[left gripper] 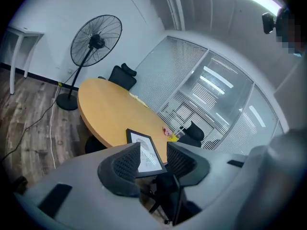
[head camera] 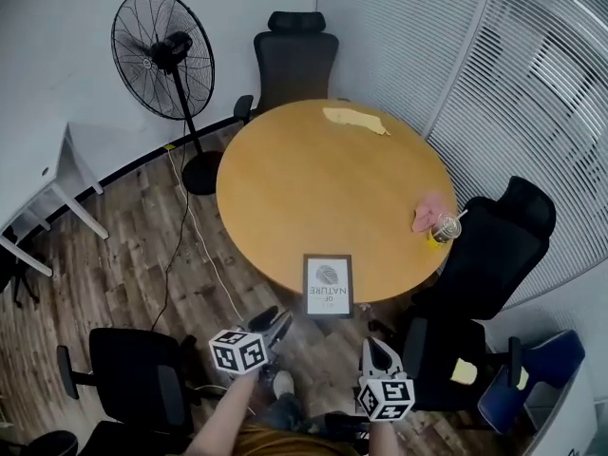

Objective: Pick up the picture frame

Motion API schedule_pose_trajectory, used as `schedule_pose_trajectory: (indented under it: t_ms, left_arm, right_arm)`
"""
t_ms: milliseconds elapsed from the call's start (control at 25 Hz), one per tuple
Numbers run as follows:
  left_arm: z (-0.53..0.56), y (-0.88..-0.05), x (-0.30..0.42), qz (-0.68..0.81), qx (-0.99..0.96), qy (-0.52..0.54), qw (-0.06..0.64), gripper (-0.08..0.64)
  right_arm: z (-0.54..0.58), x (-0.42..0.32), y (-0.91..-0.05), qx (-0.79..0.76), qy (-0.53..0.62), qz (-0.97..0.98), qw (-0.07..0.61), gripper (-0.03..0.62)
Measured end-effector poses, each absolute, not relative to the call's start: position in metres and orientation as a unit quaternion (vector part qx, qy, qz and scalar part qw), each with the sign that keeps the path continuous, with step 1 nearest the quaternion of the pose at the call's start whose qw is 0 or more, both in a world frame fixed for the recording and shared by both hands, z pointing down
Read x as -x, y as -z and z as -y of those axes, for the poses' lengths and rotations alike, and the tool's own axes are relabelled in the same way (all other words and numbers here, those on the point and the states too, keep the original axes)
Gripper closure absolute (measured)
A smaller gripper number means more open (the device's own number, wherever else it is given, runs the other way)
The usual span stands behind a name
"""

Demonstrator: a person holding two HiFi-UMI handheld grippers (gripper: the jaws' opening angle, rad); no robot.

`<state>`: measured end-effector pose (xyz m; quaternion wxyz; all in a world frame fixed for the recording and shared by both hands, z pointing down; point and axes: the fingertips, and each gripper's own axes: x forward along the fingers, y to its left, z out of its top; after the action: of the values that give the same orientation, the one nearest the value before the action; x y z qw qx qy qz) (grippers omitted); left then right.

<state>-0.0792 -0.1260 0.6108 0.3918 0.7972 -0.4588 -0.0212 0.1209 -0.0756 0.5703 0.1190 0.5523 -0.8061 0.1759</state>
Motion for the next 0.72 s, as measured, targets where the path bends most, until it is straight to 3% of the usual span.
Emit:
schedule_pose_trajectory:
  t_ms: [720]
  left_arm:
    - [0.186,-0.639,0.041,0.428,-0.787,-0.004,0.445,0.377]
  right_arm:
    - [0.143,-0.14,-0.582,-0.544,-0.204,0.806,0.116,0.58]
